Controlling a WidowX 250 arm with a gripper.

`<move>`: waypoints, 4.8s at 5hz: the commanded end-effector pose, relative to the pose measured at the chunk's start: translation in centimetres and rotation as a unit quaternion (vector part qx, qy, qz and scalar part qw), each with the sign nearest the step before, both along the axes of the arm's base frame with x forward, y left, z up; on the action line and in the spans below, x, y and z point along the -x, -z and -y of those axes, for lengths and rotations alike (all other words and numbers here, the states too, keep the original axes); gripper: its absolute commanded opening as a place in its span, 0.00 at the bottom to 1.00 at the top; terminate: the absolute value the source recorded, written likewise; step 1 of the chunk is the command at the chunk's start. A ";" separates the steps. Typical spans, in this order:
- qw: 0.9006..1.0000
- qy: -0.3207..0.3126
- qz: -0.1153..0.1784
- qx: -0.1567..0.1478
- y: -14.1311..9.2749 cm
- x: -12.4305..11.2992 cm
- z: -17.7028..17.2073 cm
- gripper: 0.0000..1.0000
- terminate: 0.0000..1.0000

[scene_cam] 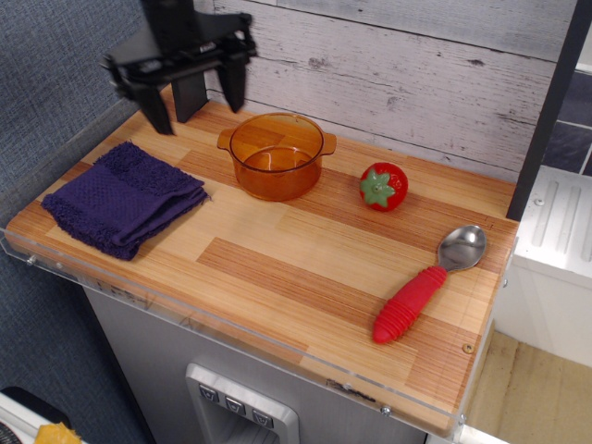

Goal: PICK UP THE PLASTIC BOWL AND PUT INTO THE VIOLIET TOWEL

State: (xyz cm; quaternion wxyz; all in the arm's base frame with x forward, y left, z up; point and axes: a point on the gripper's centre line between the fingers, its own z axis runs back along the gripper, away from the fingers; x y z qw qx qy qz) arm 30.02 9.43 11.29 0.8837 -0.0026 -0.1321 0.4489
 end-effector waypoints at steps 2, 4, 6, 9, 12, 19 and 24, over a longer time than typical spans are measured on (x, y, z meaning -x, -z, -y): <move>0.992 -0.118 0.028 0.023 3.1 -3.9 1.2 1.00 0.00; 0.994 -0.100 0.009 0.040 5.4 -5.6 1.9 1.00 0.00; 0.993 -0.107 -0.035 0.033 6.7 -5.0 1.3 1.00 0.00; 0.994 -0.099 -0.045 0.009 6.9 -4.8 1.2 0.00 0.00; 0.992 -0.124 0.007 0.038 3.0 -3.5 -1.2 0.00 0.00; 0.988 -0.138 -0.051 -0.040 2.7 6.5 -10.2 0.00 0.00; 0.982 -0.169 -0.086 -0.011 5.2 7.1 -11.9 1.00 0.00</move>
